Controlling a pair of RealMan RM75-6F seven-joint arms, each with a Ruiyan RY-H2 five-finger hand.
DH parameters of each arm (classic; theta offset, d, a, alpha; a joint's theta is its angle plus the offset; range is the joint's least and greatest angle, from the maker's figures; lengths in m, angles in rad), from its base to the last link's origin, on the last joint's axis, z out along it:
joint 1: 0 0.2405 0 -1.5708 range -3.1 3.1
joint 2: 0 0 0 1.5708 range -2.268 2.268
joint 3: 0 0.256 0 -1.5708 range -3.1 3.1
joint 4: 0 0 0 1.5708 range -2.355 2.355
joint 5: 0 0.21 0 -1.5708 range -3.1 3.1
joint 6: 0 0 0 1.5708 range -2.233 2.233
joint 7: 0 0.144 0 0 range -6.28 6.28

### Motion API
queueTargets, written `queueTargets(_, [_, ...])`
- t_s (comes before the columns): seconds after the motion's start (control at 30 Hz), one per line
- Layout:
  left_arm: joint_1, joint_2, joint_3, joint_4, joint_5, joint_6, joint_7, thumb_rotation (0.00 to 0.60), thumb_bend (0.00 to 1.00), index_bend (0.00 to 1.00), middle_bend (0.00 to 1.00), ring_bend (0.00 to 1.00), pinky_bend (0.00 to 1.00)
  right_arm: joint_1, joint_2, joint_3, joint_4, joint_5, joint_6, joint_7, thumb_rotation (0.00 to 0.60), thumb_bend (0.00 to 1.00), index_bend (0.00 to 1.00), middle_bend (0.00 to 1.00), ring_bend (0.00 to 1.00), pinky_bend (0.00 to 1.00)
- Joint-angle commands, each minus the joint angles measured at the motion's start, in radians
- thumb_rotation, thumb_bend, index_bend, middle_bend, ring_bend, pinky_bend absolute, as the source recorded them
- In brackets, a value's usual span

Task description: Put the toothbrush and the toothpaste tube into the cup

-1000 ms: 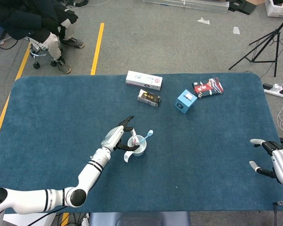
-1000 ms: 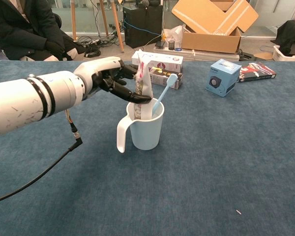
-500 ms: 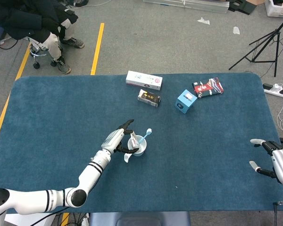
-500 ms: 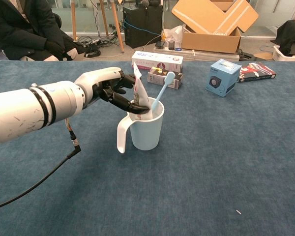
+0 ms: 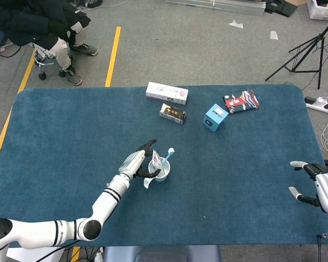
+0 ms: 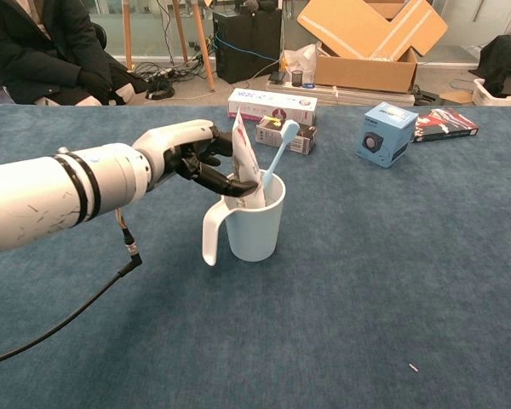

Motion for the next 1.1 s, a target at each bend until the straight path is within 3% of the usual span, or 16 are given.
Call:
queueTargets(0.03, [0.002,0.001,0.000,-0.002,0.002,0.000,-0.001,0.600,0.30,0.42,0.02,0.00,0.00,0.000,0.000,0.000,0.000,0.000,0.000,0.000,0.600,0.16,0.33,0.41,0.34,0.47])
queueTargets(0.37, [0.013,0.009,0.000,-0.014,0.015,0.002,-0.007,0.600,0.28,0.36,0.02,0.00,0.00,0.001,-0.001,-0.001,-0.001,0.000,-0.002,-0.006,0.600,0.16,0.33,0.41,0.34,0.47])
queueTargets(0.53, [0.022,0.015,0.001,-0.025,0.023,0.009,-0.011,0.600,0.27,0.30,0.02,0.00,0.00,0.001,-0.001,-0.002,-0.001,-0.001,-0.002,-0.007,0.600,0.16,0.33,0.42,0.34,0.47])
queueTargets(0.77, [0.042,0.034,-0.001,-0.054,0.042,0.029,-0.022,0.600,0.26,0.12,0.02,0.00,0.00,0.002,-0.003,-0.003,-0.001,-0.003,-0.003,-0.013,0.600,0.16,0.33,0.41,0.34,0.47])
queueTargets(1.1, [0.071,0.081,-0.005,-0.102,0.068,0.056,-0.031,0.600,0.21,0.06,0.02,0.00,0.00,0.006,-0.008,-0.005,-0.006,0.001,-0.014,-0.038,0.600,0.16,0.33,0.42,0.34,0.47])
